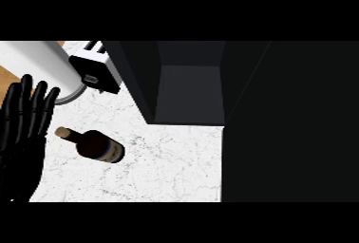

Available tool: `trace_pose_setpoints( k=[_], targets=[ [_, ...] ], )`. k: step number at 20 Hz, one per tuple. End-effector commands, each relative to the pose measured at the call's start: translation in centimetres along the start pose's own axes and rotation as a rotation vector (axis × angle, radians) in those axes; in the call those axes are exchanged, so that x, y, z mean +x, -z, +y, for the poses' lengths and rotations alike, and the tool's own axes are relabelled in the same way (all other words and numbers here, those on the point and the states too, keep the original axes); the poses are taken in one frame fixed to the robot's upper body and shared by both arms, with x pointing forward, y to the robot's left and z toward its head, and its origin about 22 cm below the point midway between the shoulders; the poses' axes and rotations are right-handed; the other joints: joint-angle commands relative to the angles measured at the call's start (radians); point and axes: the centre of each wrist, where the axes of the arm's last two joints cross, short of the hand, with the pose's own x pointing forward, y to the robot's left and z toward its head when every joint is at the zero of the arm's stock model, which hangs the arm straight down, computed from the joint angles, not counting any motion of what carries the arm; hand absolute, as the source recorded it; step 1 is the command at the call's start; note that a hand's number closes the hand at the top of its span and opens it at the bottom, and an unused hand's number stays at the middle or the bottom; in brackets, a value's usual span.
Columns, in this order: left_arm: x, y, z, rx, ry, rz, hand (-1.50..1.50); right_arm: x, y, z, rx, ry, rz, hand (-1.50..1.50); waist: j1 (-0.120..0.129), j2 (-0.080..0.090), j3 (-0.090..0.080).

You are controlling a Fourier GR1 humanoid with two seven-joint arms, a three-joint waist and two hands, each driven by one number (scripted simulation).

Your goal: Pick up the wine, place it into the cabinet and close the cabinet

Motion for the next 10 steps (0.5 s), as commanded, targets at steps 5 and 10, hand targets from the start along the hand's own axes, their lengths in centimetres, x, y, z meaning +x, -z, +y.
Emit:
trace_pose_setpoints(
  k=[5, 10],
  targets=[
    [2.9, -1.1, 0.0, -0.172, -0.024, -0.145, -1.50, 2.4, -3.8, 0.3, 0.048, 0.001, 0.037, -1.50, -0.032, 0.011, -0.001],
    [1.9, -2.4, -3.2, -0.239, -0.368, 0.021, -1.50, 3.5, -4.4, 1.7, 0.282, 0.173, 0.133, -1.50, -0.035, 0.010, -0.001]
  ],
)
